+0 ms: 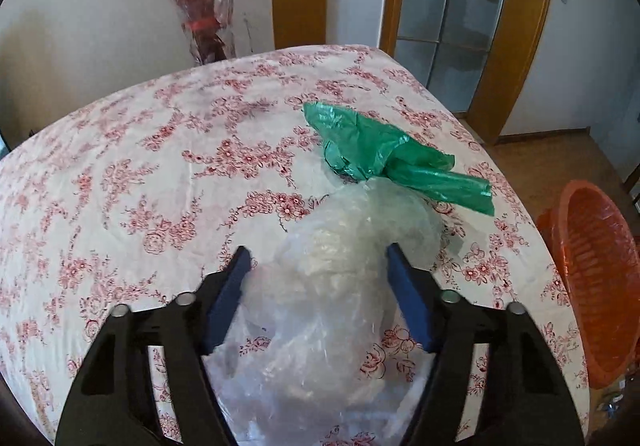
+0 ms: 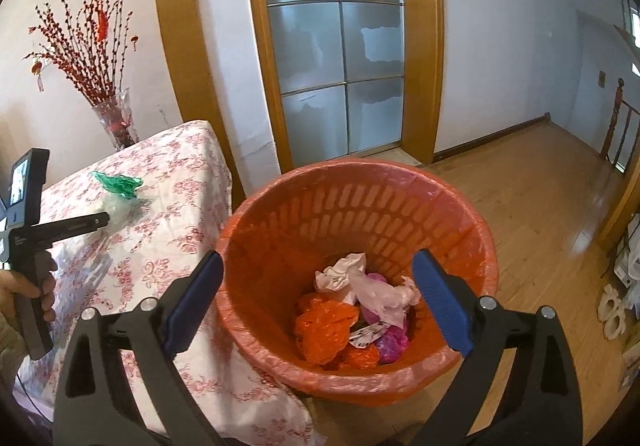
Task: Collect trash
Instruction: 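Grasp the clear bubble bag beside the green bag with the left gripper and lift, then grasp the green plastic bag with the right gripper while the left holds the bubble bag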
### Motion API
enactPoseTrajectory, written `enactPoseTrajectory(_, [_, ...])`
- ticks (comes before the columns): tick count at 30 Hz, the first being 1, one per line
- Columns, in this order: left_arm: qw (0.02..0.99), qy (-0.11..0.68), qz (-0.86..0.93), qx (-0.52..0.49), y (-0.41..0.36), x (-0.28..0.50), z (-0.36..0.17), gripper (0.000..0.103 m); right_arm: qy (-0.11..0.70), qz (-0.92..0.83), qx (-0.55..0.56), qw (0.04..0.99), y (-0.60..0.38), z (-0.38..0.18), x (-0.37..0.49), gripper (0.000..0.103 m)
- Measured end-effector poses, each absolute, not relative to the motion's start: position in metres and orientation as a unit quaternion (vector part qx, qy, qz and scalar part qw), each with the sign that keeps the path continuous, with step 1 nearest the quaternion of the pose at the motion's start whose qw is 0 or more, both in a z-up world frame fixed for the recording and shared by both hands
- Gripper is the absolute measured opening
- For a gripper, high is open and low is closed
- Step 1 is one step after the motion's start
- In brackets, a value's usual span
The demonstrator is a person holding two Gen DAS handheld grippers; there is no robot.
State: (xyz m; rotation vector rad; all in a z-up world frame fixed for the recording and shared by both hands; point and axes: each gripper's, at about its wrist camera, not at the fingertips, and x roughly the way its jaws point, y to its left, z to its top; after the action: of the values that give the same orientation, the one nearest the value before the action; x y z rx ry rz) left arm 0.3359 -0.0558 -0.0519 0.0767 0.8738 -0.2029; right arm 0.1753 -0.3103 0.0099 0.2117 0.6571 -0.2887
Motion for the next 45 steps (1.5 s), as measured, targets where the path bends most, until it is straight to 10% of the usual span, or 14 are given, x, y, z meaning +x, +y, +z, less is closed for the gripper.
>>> enactPoseTrajectory(7, [0.905,0.41,-0.105,0.046,-0.051,0.33,-0.047,0.043,0.324,-0.118,0.092,0.934,-0.29,0.015,0.185,0.094])
enactPoseTrajectory(31, [0.923,0.384,0.038,-0.016,0.144,0.334,-0.028,0.042,0.356,0.036,0.066,0.931,-0.14,0.023,0.342,0.093])
enactPoseTrajectory(39, [0.921,0.384,0.048,-0.031,0.166,0.35,-0.033,0.042,0.382,0.031,0.006,0.923,-0.102,0.0,0.407,0.078])
enactPoseTrajectory(45, [0.919,0.39,0.047,-0.033,0.165,0.354,-0.036,0.042,0.424,0.028,0.001,0.905,-0.099,-0.021,0.429,0.046])
